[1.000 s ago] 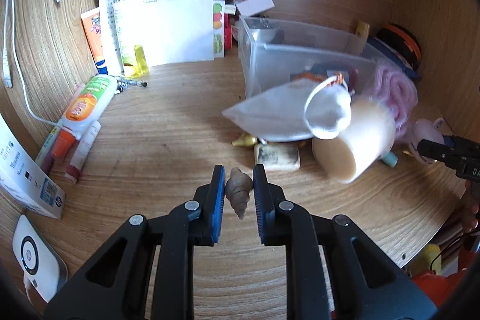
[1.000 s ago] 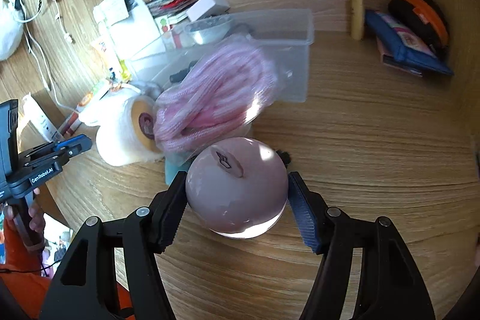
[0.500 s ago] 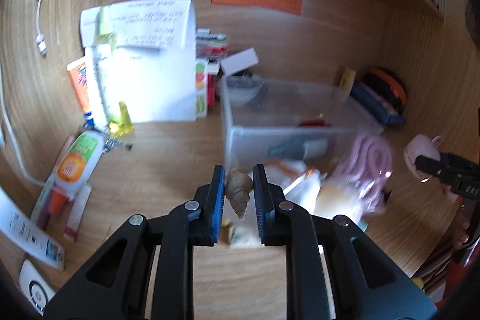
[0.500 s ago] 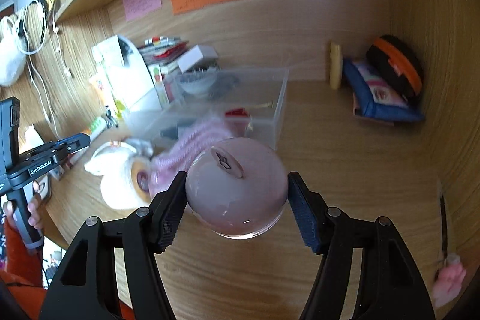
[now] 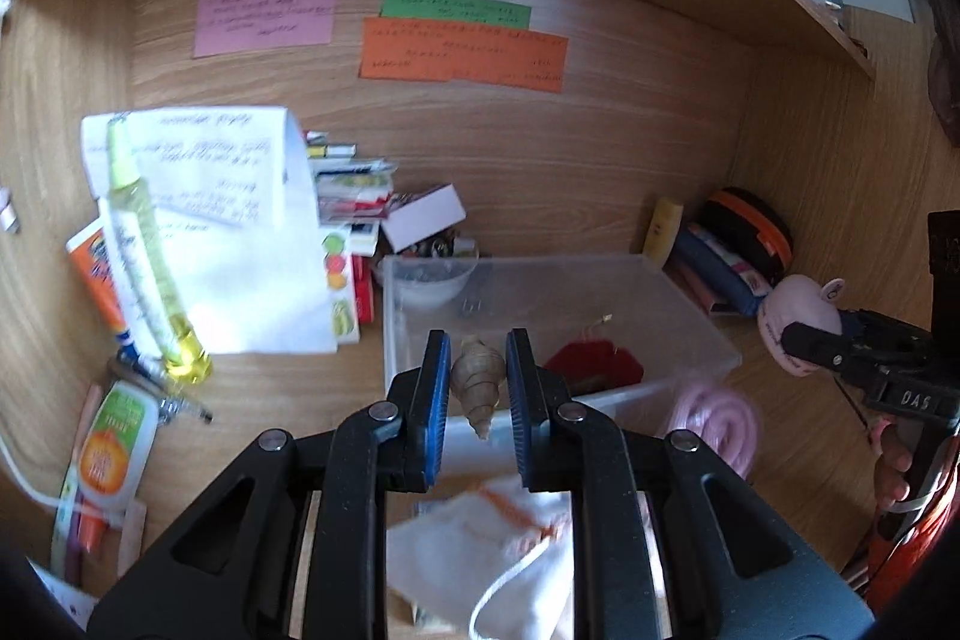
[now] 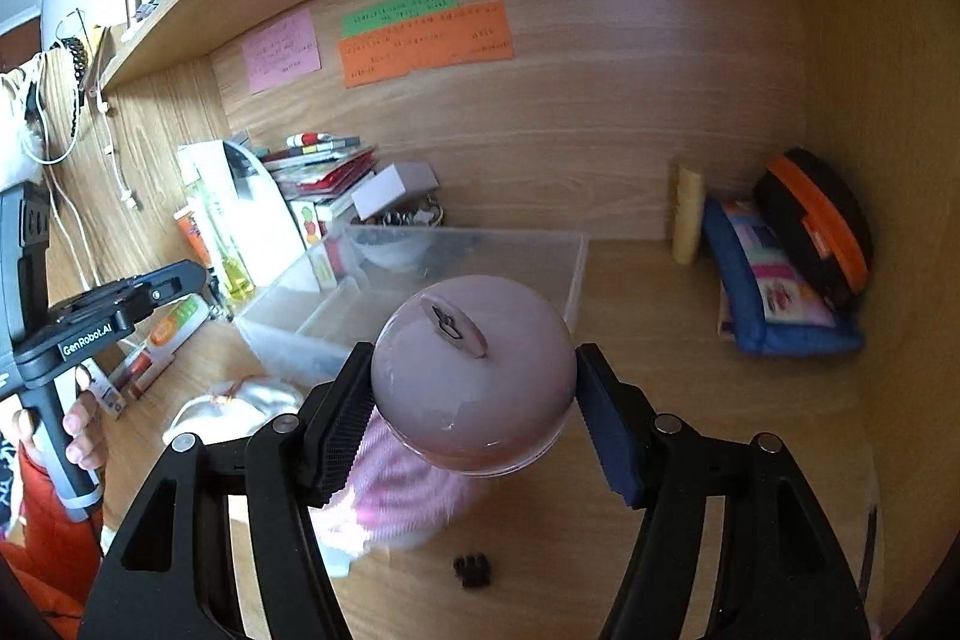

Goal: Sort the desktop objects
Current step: 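Carry the seashell and pink jar with both tools over the bin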

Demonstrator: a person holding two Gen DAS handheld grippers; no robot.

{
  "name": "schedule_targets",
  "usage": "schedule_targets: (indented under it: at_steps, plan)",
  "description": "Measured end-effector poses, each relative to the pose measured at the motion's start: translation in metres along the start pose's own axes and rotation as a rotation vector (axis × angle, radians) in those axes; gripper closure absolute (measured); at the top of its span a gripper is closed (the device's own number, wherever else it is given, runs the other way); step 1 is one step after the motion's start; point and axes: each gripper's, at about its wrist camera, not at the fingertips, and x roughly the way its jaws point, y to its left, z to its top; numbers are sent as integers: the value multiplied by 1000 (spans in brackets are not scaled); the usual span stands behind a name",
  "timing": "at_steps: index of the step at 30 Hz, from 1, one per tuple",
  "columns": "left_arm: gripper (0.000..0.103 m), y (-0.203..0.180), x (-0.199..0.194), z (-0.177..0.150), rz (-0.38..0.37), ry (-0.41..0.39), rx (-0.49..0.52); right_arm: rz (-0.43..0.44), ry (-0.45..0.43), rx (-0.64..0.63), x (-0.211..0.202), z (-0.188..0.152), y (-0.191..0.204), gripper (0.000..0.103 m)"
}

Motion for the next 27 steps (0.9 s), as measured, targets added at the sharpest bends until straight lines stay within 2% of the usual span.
schedule_targets:
  at_steps: [7,16,22,27]
  plan:
    - [85,4,32,32,-41,29,0,25,-5,-18,23,31,0,41]
    - [85,9,75,52,-34,101,21,54,2,-55,49,67,5,41]
    - [85,6,99,40,-3,133,52,40,66,-72,80,60,7,41]
    - [85,5,118,28,-15,182,78,38,150,-62,106,49,0,41]
